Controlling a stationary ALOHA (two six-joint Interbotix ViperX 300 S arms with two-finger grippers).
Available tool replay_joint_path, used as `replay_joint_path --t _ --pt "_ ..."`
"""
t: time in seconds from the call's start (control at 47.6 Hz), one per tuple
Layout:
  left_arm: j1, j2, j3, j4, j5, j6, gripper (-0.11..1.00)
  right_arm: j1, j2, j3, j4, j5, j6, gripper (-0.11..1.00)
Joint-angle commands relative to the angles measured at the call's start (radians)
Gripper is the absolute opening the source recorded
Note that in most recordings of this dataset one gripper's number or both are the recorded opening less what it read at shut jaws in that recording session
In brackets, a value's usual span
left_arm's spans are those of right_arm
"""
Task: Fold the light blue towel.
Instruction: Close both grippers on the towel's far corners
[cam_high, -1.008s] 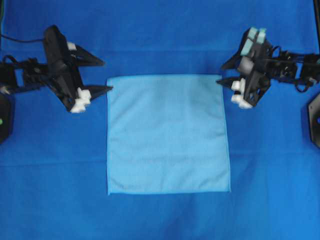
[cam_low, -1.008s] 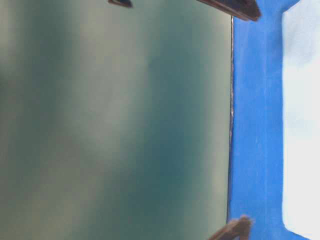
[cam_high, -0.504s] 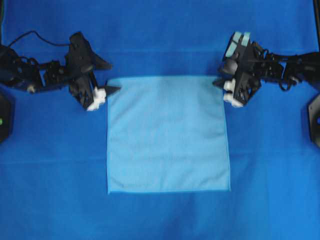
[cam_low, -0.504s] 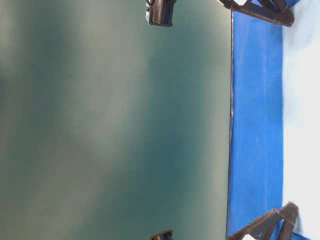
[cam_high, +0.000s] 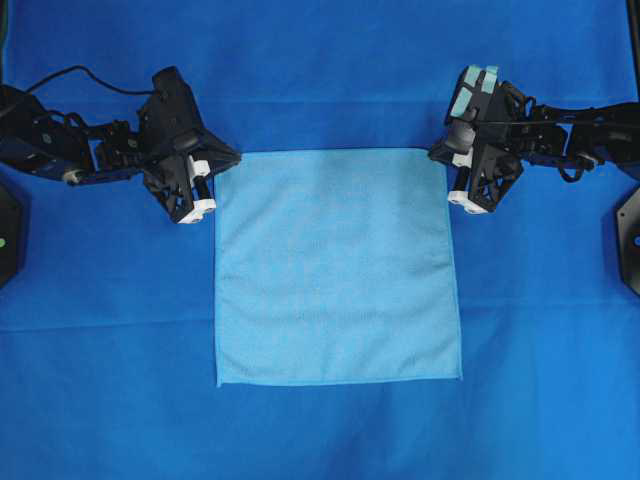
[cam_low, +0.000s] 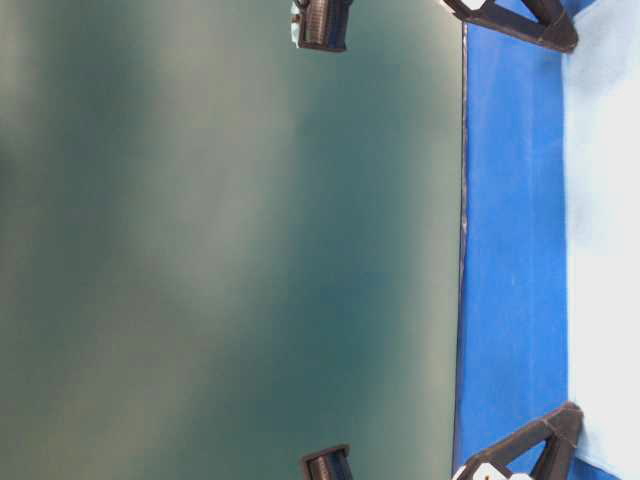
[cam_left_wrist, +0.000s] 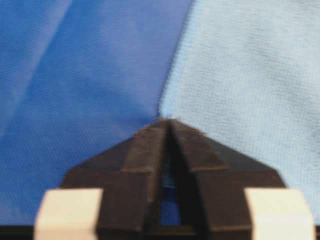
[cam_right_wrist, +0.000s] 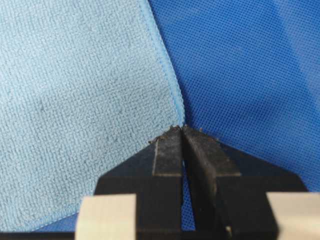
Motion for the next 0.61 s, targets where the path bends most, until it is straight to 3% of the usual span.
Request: replay_joint_path --t 0.0,0.378,0.588 --pt "-0.018 -0.008 0.008 0.005 0.021 0.006 0.01 0.002 -0.008 -0.005 0.000 -0.003 0.006 0.02" --pt "0.006 -0.170 -0.015 0.005 0.150 0.052 0.01 0.002 -0.126 0.000 0.015 0.044 0.009 0.02" --pt "0.006 -0.206 -0.015 0.005 0.164 0.069 0.01 0.003 -0.144 0.003 0.018 0.060 0.009 0.02"
